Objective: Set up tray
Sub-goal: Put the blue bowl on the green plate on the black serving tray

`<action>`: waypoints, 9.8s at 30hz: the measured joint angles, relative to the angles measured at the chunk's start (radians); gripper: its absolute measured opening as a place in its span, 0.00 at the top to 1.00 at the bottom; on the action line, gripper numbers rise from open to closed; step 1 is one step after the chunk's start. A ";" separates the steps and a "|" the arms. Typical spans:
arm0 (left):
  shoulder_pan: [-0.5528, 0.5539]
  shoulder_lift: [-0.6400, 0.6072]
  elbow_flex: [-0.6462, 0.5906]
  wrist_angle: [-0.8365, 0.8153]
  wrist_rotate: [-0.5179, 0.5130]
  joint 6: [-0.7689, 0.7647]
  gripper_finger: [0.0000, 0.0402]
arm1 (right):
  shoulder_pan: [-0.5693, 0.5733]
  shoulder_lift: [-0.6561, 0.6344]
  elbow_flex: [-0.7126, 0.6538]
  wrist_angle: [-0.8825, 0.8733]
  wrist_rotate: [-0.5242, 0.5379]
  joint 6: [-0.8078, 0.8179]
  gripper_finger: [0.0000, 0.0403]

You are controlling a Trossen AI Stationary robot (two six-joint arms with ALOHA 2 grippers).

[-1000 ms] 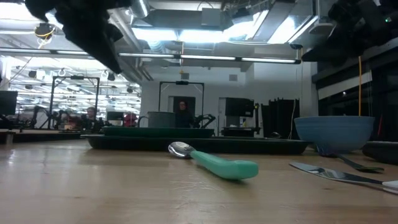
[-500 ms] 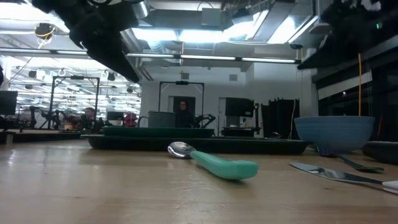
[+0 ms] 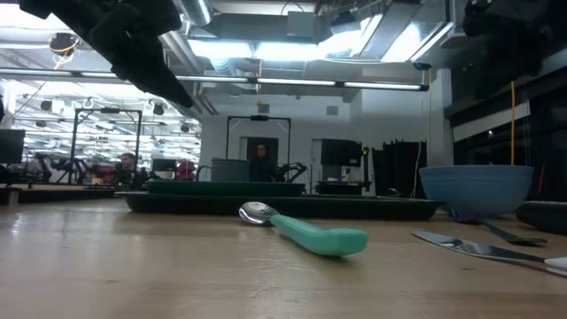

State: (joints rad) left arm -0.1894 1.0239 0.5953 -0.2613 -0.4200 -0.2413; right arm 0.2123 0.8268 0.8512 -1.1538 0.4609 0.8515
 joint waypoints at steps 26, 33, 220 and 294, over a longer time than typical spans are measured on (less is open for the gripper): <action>0.002 0.001 0.000 0.004 -0.086 0.027 0.99 | -0.035 0.079 0.008 -0.094 -0.202 -0.306 0.98; 0.001 0.001 0.000 0.004 -0.085 0.019 0.99 | -0.035 0.154 0.008 -0.075 -0.204 -0.391 0.97; 0.155 0.648 0.868 -0.465 0.162 -0.139 0.64 | 0.091 0.887 0.536 0.193 -0.087 -1.358 0.97; 0.190 0.685 0.899 -0.510 0.071 -0.038 0.97 | 0.093 0.887 0.536 0.229 -0.081 -1.342 0.97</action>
State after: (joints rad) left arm 0.0006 1.7092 1.4941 -0.7714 -0.3491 -0.2797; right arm 0.3057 1.7134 1.3876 -0.9245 0.3797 -0.4908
